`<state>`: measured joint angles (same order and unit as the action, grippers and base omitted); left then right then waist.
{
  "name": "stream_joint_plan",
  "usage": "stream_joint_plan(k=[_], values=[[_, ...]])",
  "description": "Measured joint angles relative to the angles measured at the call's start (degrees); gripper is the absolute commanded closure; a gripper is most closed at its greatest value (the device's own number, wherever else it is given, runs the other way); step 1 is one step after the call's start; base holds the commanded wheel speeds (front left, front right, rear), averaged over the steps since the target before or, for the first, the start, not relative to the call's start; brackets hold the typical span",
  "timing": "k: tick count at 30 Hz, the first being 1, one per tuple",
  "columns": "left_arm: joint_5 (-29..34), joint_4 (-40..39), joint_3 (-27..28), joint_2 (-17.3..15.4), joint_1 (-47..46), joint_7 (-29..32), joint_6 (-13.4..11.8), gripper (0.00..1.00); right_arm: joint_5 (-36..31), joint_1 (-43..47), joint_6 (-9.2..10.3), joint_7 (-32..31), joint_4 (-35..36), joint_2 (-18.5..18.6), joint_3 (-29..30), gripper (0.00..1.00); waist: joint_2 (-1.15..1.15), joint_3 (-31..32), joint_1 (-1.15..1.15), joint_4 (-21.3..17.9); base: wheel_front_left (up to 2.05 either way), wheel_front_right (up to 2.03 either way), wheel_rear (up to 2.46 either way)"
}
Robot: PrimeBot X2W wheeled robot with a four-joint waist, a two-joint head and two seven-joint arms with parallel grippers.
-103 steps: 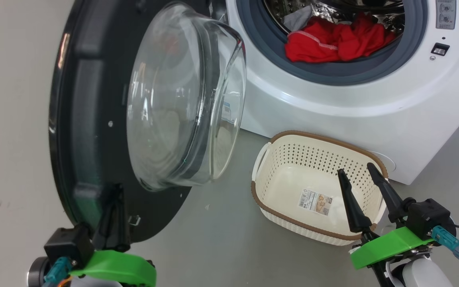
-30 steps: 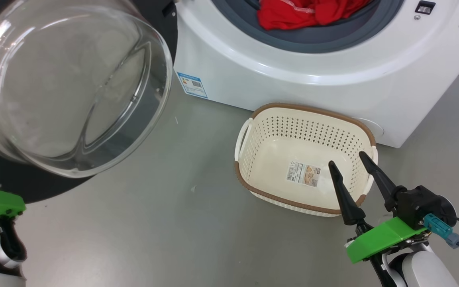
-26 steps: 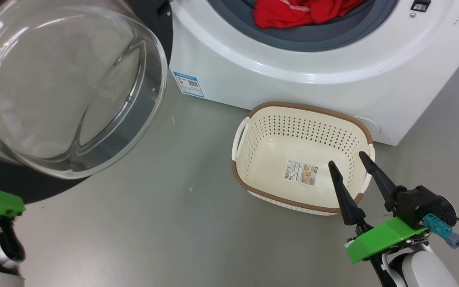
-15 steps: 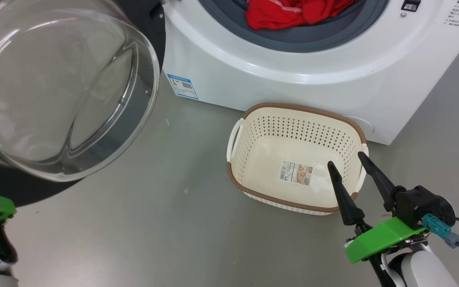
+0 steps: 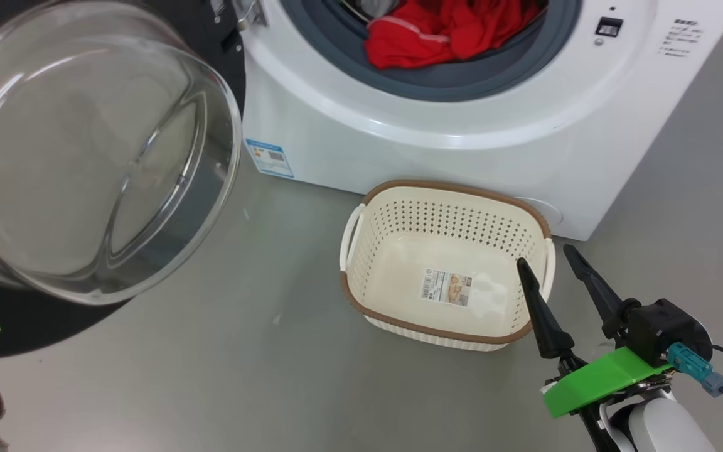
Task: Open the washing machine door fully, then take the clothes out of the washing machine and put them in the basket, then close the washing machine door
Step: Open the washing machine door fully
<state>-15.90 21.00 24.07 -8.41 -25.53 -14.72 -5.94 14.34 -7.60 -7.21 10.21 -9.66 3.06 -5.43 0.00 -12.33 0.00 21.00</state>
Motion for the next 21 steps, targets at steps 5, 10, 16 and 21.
stream_joint_plan(k=[5, 10, 16, 21], values=[[0.1, -7.66, -0.62, 1.23, 1.56, 0.0, 1.94, 0.0, 0.4, -0.01, 0.0, 1.26, -1.16, -0.01, 0.34, 0.0, 0.0, 1.07, 0.0, -1.69, 0.0, 0.0, 0.0], [-0.32, -14.97, -3.45, 2.34, 3.25, 1.01, 3.81, 0.0, 2.15, -0.21, 0.0, 2.43, -2.25, -0.02, 1.37, 0.0, 0.0, 1.89, 0.0, -3.99, 0.0, 0.0, 0.0], [-3.12, -22.07, -9.12, 4.07, 5.32, 5.45, 8.22, 0.0, 2.33, -0.95, 0.0, 3.43, -3.5, -0.05, 3.36, 0.0, 0.0, 2.76, 0.0, -7.46, 0.0, 0.0, 0.0], [-5.06, -26.09, -13.68, 4.49, 7.61, 7.58, 10.54, 0.0, 2.33, -1.17, 0.0, 3.96, -3.89, -0.08, 4.94, 0.0, 0.0, 3.37, 0.0, -10.68, 0.0, 0.0, 0.0]])
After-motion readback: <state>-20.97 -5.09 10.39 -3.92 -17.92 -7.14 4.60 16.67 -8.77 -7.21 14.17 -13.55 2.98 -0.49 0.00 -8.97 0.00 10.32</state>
